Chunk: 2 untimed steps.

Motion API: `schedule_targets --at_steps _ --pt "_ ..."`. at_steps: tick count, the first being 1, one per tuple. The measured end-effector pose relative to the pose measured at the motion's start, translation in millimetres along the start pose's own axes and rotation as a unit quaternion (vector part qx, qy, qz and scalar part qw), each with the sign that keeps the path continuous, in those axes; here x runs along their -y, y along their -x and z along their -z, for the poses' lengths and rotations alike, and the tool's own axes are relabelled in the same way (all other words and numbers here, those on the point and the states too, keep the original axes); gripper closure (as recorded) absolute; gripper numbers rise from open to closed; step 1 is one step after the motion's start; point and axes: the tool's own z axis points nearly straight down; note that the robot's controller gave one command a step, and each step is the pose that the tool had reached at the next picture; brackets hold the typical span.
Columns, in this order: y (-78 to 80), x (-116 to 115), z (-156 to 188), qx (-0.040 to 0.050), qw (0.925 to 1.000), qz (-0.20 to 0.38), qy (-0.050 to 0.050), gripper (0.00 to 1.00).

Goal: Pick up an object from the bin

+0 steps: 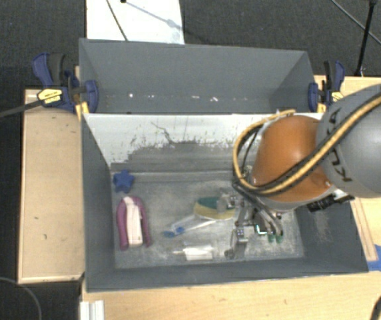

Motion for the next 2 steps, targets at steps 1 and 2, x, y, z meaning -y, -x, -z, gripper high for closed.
schedule_targets --at_steps 1,2 --pt "24.2 -1.6 -62.8 0.0099 0.9999 0.011 0.0 0.0" --pt "33.0 -0.3 -32.1 0.0055 0.9999 -0.011 0.0 0.0"
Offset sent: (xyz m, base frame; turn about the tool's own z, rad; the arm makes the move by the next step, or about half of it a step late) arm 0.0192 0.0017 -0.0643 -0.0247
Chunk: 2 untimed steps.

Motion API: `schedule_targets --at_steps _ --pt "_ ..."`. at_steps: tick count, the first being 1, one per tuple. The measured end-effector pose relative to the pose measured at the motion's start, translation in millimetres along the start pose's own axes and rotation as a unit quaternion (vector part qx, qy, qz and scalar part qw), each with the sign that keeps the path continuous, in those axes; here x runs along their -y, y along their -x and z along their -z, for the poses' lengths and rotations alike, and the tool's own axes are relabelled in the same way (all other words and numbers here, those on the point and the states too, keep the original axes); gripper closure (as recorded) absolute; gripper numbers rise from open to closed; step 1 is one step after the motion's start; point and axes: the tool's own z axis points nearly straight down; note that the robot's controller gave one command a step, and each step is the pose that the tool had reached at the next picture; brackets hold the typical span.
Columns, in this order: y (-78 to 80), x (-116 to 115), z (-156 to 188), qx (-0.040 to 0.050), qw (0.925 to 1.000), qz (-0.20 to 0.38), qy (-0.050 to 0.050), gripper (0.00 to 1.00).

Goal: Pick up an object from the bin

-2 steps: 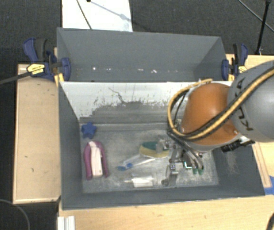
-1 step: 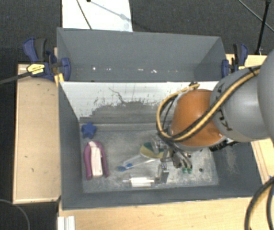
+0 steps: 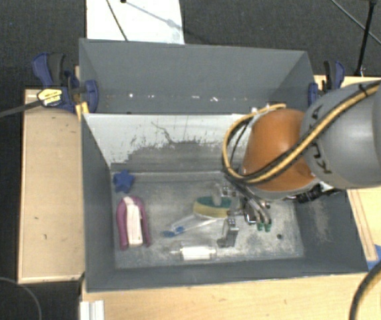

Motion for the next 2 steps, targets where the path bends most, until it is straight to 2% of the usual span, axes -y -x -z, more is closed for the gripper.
schedule_targets --at_steps 1,2 --pt "18.4 -2.8 -1.7 -0.0004 1.0 0.009 0.0 0.0" --pt "25.3 -3.3 -32.6 -0.0033 0.9985 -0.054 -0.001 0.0"
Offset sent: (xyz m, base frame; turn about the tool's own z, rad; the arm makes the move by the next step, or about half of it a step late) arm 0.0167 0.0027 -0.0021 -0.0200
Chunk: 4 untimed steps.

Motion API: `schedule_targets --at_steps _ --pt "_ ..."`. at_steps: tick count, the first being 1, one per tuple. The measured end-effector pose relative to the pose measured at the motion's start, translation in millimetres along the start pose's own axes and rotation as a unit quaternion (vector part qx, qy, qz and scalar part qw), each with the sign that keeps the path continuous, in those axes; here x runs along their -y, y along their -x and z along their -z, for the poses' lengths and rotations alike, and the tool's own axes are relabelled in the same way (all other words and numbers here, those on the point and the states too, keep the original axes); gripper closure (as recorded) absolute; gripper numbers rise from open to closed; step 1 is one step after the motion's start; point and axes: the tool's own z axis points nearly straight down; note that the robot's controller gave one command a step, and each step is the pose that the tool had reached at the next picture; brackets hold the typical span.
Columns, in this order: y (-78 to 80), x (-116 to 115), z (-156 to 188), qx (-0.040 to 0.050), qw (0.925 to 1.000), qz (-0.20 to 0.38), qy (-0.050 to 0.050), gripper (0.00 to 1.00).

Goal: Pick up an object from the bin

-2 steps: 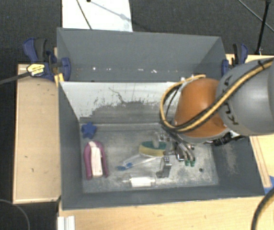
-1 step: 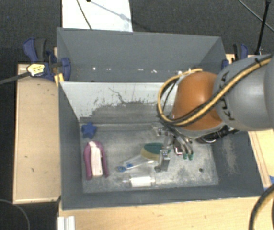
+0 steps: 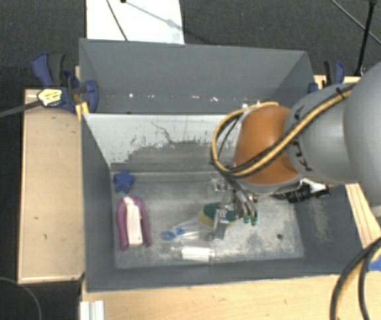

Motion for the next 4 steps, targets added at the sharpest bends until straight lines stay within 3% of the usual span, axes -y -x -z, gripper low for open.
schedule_targets --at_steps 1,2,3,4 --pt "0.5 0.0 0.5 0.0006 1.0 -0.001 0.0 0.0" --pt "0.4 0.0 0.2 0.0004 1.0 -0.001 0.0 1.0" --pt "2.3 -0.3 59.9 0.004 1.0 0.0 0.001 1.0" --pt "3.5 -0.3 90.0 0.0029 1.0 0.0 0.001 1.0"
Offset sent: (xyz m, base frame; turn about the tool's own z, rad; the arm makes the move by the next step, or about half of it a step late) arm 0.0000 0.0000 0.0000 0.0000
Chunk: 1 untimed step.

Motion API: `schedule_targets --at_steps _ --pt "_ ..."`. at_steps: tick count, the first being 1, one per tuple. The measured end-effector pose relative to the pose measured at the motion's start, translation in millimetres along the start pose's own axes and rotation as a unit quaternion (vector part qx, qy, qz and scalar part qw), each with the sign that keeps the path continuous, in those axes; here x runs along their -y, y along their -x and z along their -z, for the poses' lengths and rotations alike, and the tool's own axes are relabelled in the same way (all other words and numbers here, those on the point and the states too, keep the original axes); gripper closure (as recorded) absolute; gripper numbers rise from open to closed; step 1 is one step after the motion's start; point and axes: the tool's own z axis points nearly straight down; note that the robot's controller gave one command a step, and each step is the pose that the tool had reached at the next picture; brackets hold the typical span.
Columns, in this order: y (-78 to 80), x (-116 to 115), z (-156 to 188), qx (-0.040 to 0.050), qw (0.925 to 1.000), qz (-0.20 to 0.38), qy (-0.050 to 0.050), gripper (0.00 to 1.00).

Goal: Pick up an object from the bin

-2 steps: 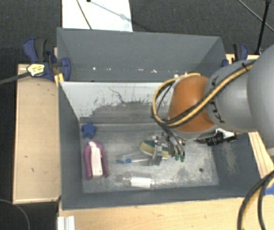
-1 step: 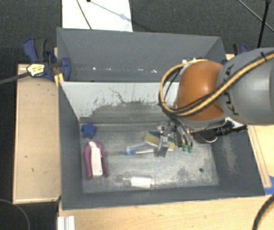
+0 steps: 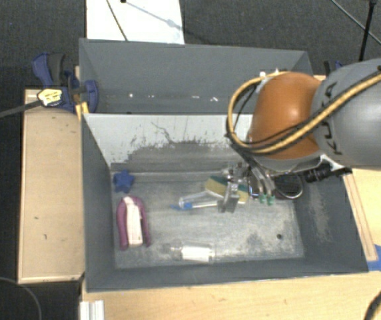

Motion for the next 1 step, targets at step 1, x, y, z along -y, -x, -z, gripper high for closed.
schedule_targets --at_steps 1 --pt "1.1 -0.2 10.3 -0.0002 1.0 0.001 0.0 1.0"
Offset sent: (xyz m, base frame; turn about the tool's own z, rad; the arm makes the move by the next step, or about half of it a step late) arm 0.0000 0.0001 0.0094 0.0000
